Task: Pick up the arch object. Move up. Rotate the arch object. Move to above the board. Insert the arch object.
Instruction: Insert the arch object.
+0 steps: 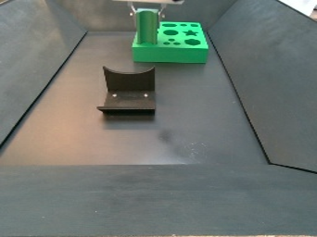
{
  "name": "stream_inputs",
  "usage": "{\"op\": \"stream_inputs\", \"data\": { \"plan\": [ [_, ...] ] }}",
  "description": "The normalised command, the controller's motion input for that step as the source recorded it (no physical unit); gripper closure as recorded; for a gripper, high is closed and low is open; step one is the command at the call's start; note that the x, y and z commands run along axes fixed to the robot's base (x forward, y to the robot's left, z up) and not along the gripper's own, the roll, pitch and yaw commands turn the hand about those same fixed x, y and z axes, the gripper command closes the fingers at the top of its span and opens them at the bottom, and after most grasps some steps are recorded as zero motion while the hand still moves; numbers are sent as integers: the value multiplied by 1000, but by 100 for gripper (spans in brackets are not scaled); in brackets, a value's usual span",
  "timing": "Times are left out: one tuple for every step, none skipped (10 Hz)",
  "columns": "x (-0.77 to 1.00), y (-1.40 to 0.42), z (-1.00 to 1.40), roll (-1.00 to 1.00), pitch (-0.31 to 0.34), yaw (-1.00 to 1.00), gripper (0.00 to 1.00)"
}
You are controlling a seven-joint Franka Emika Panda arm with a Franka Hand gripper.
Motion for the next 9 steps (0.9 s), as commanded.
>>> {"op": "stream_inputs", "data": {
  "plan": [
    [0, 0, -274, -87, -10, 0, 100],
    [0, 0, -320, -20, -26, 0, 100],
    [-6, -60, -423, 47, -50, 0, 100],
    [-6, -137, -517, 180, -60, 0, 100],
    [0, -160, -580, 234, -74, 0, 100],
    [0, -106, -480, 0, -251, 34, 100],
    [0, -103, -511, 0, -186, 0, 100],
    [111, 0, -91, -46, 0, 0, 100],
    [23, 34, 0, -41, 39, 0, 100]
  ]
}}
